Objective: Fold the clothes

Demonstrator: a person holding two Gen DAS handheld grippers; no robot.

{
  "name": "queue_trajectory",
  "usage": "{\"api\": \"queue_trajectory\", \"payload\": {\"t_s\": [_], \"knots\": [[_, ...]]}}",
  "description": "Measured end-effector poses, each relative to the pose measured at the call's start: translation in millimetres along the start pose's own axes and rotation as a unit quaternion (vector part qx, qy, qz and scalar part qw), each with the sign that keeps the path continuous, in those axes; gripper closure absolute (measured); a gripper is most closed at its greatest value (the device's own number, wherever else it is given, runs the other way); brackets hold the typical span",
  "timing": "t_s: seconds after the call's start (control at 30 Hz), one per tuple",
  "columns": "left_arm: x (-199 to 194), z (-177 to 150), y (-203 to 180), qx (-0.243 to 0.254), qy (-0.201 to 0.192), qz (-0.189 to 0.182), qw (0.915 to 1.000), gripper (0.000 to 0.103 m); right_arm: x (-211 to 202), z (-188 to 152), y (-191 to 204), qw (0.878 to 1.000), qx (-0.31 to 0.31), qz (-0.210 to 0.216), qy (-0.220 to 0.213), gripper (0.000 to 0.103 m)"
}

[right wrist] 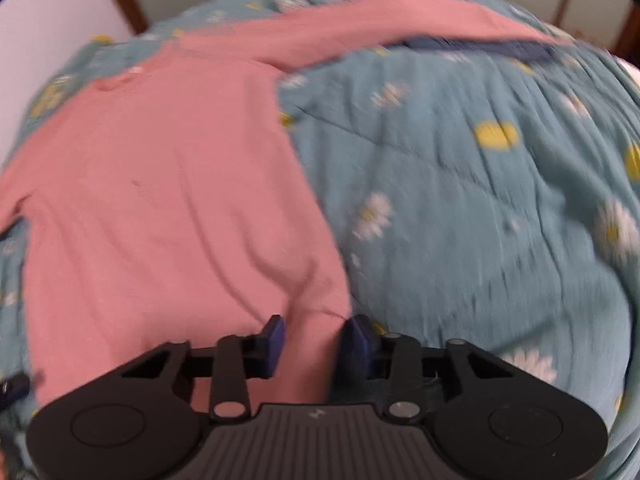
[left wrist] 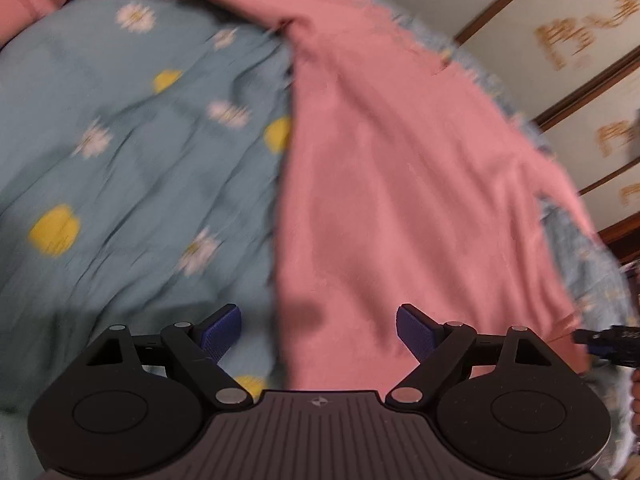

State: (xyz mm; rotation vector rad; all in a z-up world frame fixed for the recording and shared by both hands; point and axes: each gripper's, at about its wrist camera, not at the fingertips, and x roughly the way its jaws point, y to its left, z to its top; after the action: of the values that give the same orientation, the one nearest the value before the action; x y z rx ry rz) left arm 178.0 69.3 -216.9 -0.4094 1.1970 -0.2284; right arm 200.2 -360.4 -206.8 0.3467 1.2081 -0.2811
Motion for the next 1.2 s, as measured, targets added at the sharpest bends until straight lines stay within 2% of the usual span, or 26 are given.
{"api": "queue_trajectory", "payload": {"t_s": [0.03,0.1,0.13,0.17,0.23,0.33,0.47,0.6,0.63,0.77,0.9,0.93,0.97,1.0,1.07,1.2], "knots": [[2.4,-1.0,1.3,0.001,0.010,0.001,0.9999,0.029,3.9,-2.8,-2.8,1.000,0.007,0.007,0.005,0.083],[7.4,-2.8,8.2,-0.011,0.030,-0.020,0.9993,0.030,12.2,-7.4,-8.4,0.999,0.025,0.027,0.017,0.085],[9.3,-3.3,12.1,-0.020,0.035,-0.029,0.9988,0.030,13.6,-9.4,-8.9,0.999,0.029,0.026,0.015,0.092],[10.5,-2.9,15.4,-0.030,0.034,-0.034,0.9984,0.031,14.3,-12.5,-9.9,0.999,0.037,0.021,0.010,0.094],[11.6,-4.0,19.7,-0.049,0.026,-0.036,0.9978,0.035,10.8,-15.9,-11.4,0.999,0.051,0.018,-0.002,0.095],[10.0,-10.5,21.7,-0.067,0.023,-0.038,0.9968,0.035,-3.9,-18.0,-15.5,0.997,0.070,0.034,-0.015,0.096],[6.9,-20.8,11.8,-0.053,0.022,-0.042,0.9975,0.036,-18.0,-16.1,-32.2,0.992,0.106,0.066,-0.017,0.096],[2.6,-21.9,8.7,-0.042,0.034,-0.069,0.9962,0.066,-10.5,-20.0,-48.0,0.990,0.120,0.076,-0.004,0.096],[2.2,-25.4,7.9,-0.040,0.037,-0.076,0.9956,0.067,-10.6,-21.0,-47.6,0.990,0.118,0.078,-0.006,0.096],[16.0,-29.1,6.2,-0.030,0.049,-0.042,0.9975,0.067,-13.0,-26.3,-45.1,0.992,0.097,0.079,-0.016,0.095],[30.5,-30.6,0.0,-0.025,0.058,-0.038,0.9973,0.056,-13.6,-28.0,-41.6,0.992,0.094,0.079,-0.018,0.095],[32.1,-31.2,-2.3,-0.021,0.054,-0.042,0.9974,0.062,-12.5,-27.2,-41.9,0.992,0.094,0.080,-0.019,0.095],[33.7,-31.8,-4.9,-0.015,0.050,-0.046,0.9975,0.073,-11.7,-28.2,-41.9,0.992,0.094,0.080,-0.021,0.095],[35.1,-31.9,-8.7,-0.005,0.047,-0.049,0.9977,0.095,-10.9,-29.2,-41.6,0.992,0.094,0.079,-0.022,0.095],[31.9,-32.9,-11.9,0.000,0.039,-0.051,0.9979,0.096,-11.7,-30.3,-41.7,0.992,0.097,0.079,-0.022,0.095],[6.1,-30.4,-1.4,-0.054,0.043,-0.072,0.9950,0.096,-21.2,-28.8,-47.0,0.988,0.116,0.098,-0.011,0.096]]}}
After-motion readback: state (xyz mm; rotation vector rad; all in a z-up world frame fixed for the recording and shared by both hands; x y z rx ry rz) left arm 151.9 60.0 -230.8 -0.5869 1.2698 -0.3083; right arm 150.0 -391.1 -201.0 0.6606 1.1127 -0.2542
